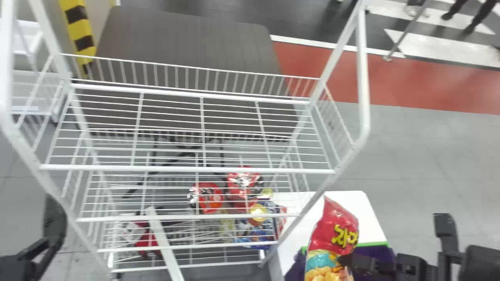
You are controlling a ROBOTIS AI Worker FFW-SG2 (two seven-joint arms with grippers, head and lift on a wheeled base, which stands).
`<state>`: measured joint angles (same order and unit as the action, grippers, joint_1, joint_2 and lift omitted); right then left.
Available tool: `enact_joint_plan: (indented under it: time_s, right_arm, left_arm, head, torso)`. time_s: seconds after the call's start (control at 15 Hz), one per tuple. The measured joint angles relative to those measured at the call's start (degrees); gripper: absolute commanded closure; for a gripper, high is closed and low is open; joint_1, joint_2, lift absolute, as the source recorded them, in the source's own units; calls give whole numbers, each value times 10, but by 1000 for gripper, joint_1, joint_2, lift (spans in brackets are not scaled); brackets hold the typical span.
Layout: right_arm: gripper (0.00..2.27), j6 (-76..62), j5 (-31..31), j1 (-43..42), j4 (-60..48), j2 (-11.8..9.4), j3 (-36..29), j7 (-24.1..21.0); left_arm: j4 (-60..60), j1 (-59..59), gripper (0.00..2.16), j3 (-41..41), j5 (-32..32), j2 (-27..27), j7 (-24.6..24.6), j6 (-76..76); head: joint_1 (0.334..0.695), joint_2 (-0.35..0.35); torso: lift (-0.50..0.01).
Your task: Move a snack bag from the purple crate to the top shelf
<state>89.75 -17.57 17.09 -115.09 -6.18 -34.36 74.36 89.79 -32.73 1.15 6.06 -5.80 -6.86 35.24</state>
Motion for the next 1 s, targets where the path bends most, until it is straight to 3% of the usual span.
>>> enact_joint_plan:
  time_s: [0.4,0.53,0.8,1.0]
  right_arm:
    - [2067,2,48,25,-167,55,24,0]
    - [2067,2,64,23,-217,61,42,-9]
    - [2067,2,90,-17,-259,62,99,-71]
    - [2067,2,129,-43,-261,62,163,-172]
  left_arm:
    - [3,-5,76,-3,0,-1,1,5]
    - [1,-5,76,-4,1,-1,1,5]
    - [-1,-4,76,-4,2,-1,1,5]
    - [-3,-5,76,-3,2,-1,1,5]
  head:
    - [695,-27]
    - [695,19]
    - [695,70]
    - [695,129]
  torso:
    - [0]
    - [0]
    - [0]
    - [0]
